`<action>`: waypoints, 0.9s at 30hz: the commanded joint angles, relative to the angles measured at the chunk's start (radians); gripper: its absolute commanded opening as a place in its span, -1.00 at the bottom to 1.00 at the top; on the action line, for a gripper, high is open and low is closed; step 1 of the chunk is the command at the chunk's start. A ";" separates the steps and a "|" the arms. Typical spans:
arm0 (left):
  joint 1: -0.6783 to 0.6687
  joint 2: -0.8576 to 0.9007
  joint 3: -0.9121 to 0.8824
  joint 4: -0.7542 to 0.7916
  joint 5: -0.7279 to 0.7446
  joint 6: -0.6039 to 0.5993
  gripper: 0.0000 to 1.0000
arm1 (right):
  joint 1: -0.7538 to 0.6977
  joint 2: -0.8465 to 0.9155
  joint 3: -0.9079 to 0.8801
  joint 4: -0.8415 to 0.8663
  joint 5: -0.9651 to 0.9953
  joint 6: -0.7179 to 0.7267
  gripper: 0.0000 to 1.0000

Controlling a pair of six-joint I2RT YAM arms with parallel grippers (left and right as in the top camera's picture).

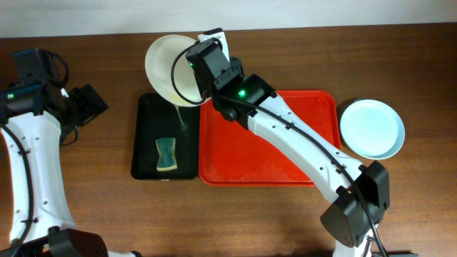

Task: Clean dirty plates on tray and stack at the side

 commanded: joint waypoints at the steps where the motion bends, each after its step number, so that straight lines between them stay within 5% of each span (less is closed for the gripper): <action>1: 0.003 0.000 0.000 -0.001 0.008 -0.013 0.98 | 0.030 -0.013 0.022 0.014 0.093 -0.066 -0.92; 10: 0.003 0.000 0.000 -0.001 0.008 -0.013 0.98 | 0.177 -0.013 0.022 0.057 0.377 -0.265 -0.92; 16: 0.003 0.000 0.000 -0.001 0.008 -0.013 0.98 | 0.232 -0.013 0.022 0.063 0.463 -0.290 -0.92; 27: 0.003 0.000 0.000 -0.001 0.008 -0.013 0.98 | 0.298 -0.013 0.021 0.205 0.607 -0.560 -0.92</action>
